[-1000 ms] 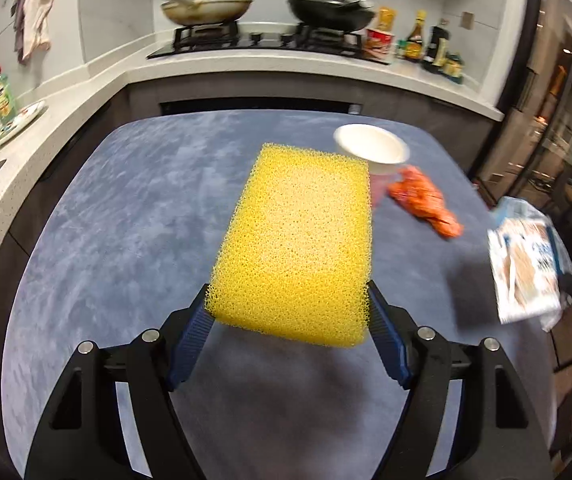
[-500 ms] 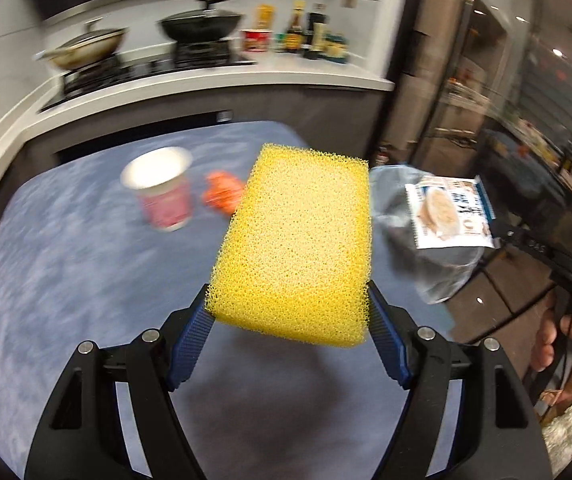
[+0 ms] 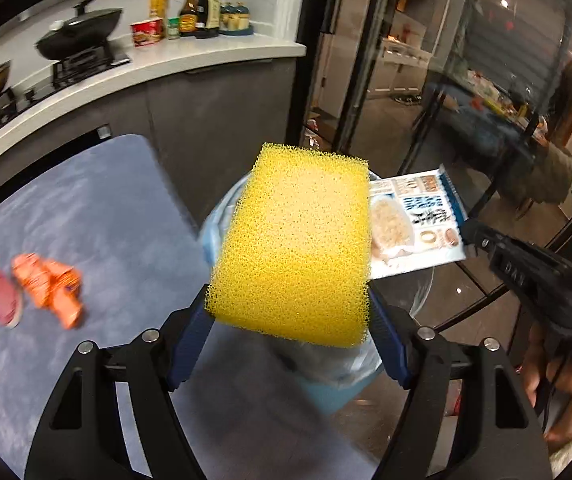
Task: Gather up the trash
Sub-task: 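Carry the snack packet and yellow sponge to the bin and release both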
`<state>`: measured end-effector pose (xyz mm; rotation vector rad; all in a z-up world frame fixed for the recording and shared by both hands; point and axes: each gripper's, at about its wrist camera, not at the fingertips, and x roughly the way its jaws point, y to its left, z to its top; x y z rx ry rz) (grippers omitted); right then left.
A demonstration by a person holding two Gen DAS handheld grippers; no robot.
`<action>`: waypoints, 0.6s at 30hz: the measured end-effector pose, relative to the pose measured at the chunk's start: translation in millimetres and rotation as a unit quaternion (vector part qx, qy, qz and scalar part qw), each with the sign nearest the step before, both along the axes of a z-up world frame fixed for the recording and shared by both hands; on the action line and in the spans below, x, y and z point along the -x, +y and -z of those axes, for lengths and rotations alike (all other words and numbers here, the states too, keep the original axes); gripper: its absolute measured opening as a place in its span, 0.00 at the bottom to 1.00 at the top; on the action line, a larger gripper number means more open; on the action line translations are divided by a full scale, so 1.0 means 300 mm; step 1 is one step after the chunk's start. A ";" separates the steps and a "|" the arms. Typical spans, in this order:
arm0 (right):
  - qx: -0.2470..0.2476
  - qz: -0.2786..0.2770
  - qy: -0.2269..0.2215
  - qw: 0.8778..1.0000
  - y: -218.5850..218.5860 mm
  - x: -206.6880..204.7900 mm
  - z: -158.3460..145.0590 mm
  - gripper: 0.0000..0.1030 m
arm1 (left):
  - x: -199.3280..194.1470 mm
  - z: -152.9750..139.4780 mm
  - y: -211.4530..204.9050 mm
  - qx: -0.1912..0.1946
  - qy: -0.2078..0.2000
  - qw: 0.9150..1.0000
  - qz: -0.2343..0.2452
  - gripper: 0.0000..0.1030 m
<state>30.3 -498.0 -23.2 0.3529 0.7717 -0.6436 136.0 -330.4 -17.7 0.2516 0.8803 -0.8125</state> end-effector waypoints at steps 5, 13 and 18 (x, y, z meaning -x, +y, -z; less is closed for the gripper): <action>-0.006 0.000 0.019 1.000 -0.043 -0.044 0.059 0.01 | -0.022 0.048 -0.106 -0.012 0.006 1.000 -0.001 0.68; -0.037 -0.019 0.010 0.999 -0.063 -0.078 0.112 0.06 | -0.054 0.097 -0.171 -0.030 0.020 0.999 -0.010 0.71; -0.044 -0.021 -0.015 0.999 -0.059 -0.075 0.091 0.33 | -0.069 0.097 -0.168 -0.027 0.022 0.999 -0.024 0.87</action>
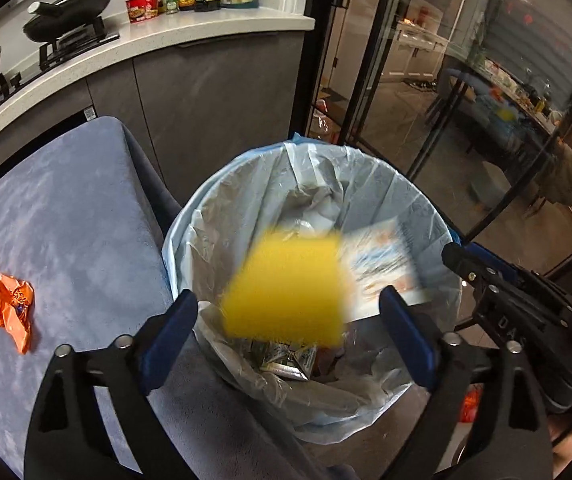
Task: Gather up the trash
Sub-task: 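Carry the snack packet and yellow sponge to the bin and release both, then grasp the orange wrapper with the right tool while the left tool grasps the pink cup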
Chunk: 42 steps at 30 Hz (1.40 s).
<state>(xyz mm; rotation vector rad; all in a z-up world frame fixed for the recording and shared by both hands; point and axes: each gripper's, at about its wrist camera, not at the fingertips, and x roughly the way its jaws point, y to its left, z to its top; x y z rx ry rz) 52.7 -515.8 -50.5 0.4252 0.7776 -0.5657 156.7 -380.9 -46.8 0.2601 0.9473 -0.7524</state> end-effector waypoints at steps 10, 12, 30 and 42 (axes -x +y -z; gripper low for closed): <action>0.001 -0.007 -0.019 1.000 0.038 0.005 -0.047 0.33 | -0.010 -0.023 0.036 0.007 -0.008 1.000 -0.012 0.87; 0.002 -0.011 -0.021 1.000 0.048 0.006 -0.055 0.33 | -0.011 -0.034 0.050 0.009 -0.012 1.000 -0.013 0.87; 0.008 -0.117 -0.043 0.992 0.393 -0.109 -0.158 0.33 | -0.044 -0.157 0.422 0.033 -0.048 0.994 -0.091 0.87; 0.006 -0.252 -0.020 0.968 0.821 -0.383 -0.091 0.33 | -0.164 -0.150 0.957 0.000 -0.075 0.973 -0.220 0.92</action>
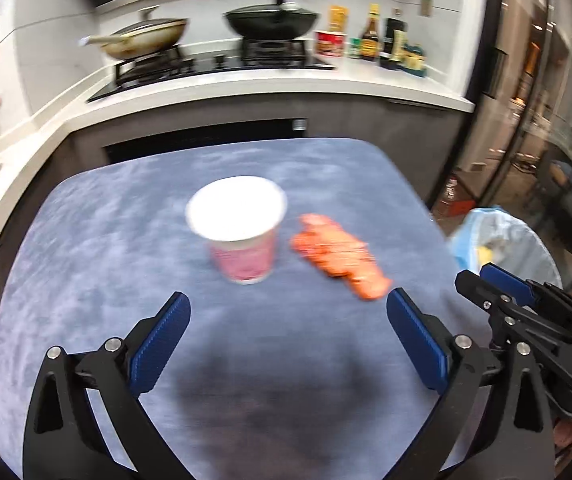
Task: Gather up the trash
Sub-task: 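Grasp the orange wrapper with the right tool while the left tool grasps the pink cup, then carry the orange wrapper and pink cup to the bin and release both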
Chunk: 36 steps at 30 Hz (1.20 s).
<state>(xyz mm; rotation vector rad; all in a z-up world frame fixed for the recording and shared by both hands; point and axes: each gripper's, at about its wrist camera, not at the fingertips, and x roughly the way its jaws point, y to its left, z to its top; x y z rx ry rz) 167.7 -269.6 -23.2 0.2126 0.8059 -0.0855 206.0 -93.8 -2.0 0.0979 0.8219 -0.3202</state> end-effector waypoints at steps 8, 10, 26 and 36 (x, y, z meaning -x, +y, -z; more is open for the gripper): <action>0.001 -0.040 0.025 0.999 0.151 -0.186 0.084 0.41 | -0.111 0.012 0.144 0.019 0.010 1.000 -0.022 0.92; 0.007 -0.047 0.026 0.999 0.173 -0.218 0.094 0.42 | -0.141 0.008 0.158 0.028 0.011 0.999 -0.019 0.92; 0.023 -0.056 0.035 0.998 0.203 -0.279 0.144 0.25 | -0.391 0.075 0.139 0.043 0.050 0.998 -0.025 0.65; 0.010 -0.034 0.011 0.999 0.147 -0.188 0.059 0.25 | -0.369 0.106 0.129 0.039 0.058 0.997 -0.021 0.10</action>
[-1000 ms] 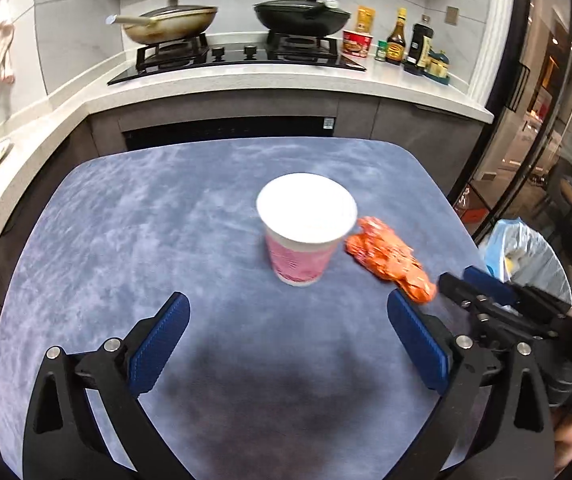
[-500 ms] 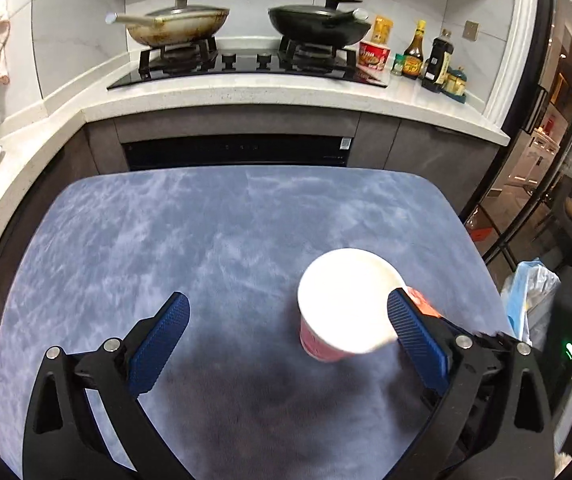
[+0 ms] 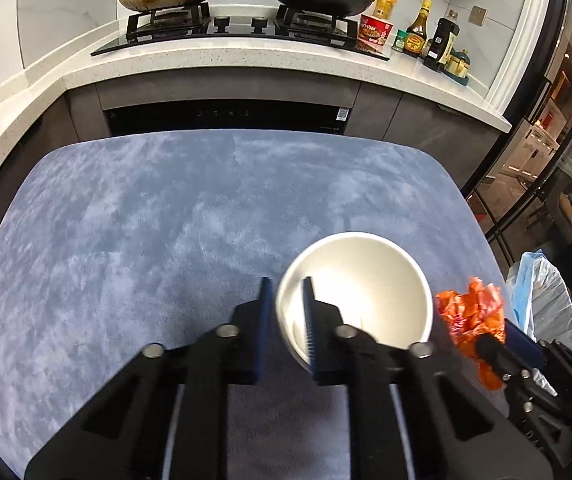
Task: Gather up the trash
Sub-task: 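Carry the orange wrapper and pink cup to the bin and release both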
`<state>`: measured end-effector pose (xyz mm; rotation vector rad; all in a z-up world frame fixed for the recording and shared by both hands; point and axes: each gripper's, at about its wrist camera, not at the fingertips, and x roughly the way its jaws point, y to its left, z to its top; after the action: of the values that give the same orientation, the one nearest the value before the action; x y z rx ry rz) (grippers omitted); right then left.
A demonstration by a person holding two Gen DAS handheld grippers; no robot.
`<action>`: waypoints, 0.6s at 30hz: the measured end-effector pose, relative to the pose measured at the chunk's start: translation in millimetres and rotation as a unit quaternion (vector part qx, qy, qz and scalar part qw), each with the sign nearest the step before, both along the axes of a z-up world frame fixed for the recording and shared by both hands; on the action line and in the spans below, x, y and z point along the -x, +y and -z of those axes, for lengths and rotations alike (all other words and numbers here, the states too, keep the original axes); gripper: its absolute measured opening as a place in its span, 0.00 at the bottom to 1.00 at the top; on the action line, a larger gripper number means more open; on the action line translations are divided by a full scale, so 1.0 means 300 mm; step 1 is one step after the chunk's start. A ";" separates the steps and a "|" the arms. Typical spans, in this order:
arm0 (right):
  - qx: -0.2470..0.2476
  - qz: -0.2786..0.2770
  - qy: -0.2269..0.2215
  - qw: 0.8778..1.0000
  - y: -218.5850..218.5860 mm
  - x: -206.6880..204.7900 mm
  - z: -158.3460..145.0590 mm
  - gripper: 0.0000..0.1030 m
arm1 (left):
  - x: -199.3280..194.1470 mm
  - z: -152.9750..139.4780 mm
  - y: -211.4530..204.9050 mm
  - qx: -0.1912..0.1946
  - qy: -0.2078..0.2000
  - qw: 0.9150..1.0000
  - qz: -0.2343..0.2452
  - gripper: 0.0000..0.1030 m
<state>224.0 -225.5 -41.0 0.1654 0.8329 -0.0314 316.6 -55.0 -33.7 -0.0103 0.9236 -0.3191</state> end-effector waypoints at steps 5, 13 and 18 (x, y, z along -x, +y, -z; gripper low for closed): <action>-0.015 0.024 -0.015 0.999 -0.070 0.088 -0.050 0.25 | 0.090 -0.086 -0.019 0.005 -0.029 1.000 0.011 0.07; -0.027 0.109 -0.033 0.993 -0.302 0.304 -0.116 0.25 | 0.300 -0.248 -0.200 0.029 -0.069 0.993 0.095 0.05; -0.019 0.176 -0.026 0.984 -0.504 0.432 -0.107 0.25 | 0.429 -0.297 -0.433 0.045 -0.078 0.980 0.177 0.05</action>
<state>94.3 -376.8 -9.0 0.3468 0.7452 -0.3427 187.7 -185.0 55.5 0.0958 0.7520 -0.6836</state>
